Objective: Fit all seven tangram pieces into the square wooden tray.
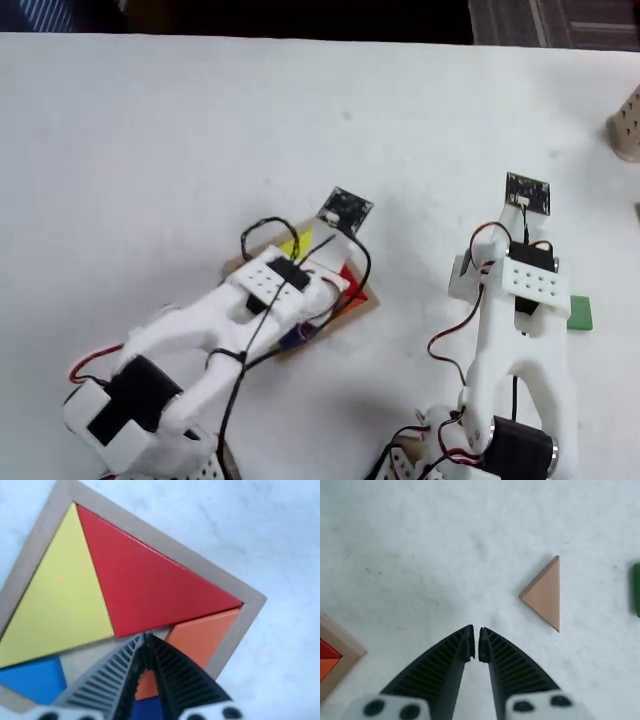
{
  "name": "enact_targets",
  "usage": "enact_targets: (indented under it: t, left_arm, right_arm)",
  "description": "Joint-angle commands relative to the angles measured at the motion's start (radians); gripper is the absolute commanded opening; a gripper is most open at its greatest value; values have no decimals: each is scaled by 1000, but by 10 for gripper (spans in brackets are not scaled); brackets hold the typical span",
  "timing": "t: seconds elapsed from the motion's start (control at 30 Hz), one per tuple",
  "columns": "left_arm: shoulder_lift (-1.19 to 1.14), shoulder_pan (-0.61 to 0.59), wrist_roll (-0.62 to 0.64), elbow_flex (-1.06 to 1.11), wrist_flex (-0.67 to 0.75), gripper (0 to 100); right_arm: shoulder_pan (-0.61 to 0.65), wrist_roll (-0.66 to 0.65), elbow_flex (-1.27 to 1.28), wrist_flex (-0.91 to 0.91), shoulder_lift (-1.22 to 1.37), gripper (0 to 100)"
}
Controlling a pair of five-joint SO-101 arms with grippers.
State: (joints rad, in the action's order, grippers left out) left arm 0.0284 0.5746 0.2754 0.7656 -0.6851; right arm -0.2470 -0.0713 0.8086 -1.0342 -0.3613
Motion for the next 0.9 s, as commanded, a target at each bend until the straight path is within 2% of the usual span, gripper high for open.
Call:
enact_targets:
  t: [0.0, 0.27, 0.43, 0.67, 0.87]
  left_arm:
    - [39, 27, -17, -8, 12, 23]
    - [186, -153, -21, -14, -34, 23]
    - [262, -312, -21, 0, -40, 23]
    - [265, -544, -21, 92, 117, 23]
    - [263, -604, -21, 224, 284, 23]
  right_arm:
    - [12, -15, -5, 13, -25, 18]
    - [12, -15, -5, 13, -25, 18]
    - [13, -15, -5, 13, -25, 18]
    - [13, -15, -5, 13, -25, 18]
    - [13, -15, -5, 13, -25, 18]
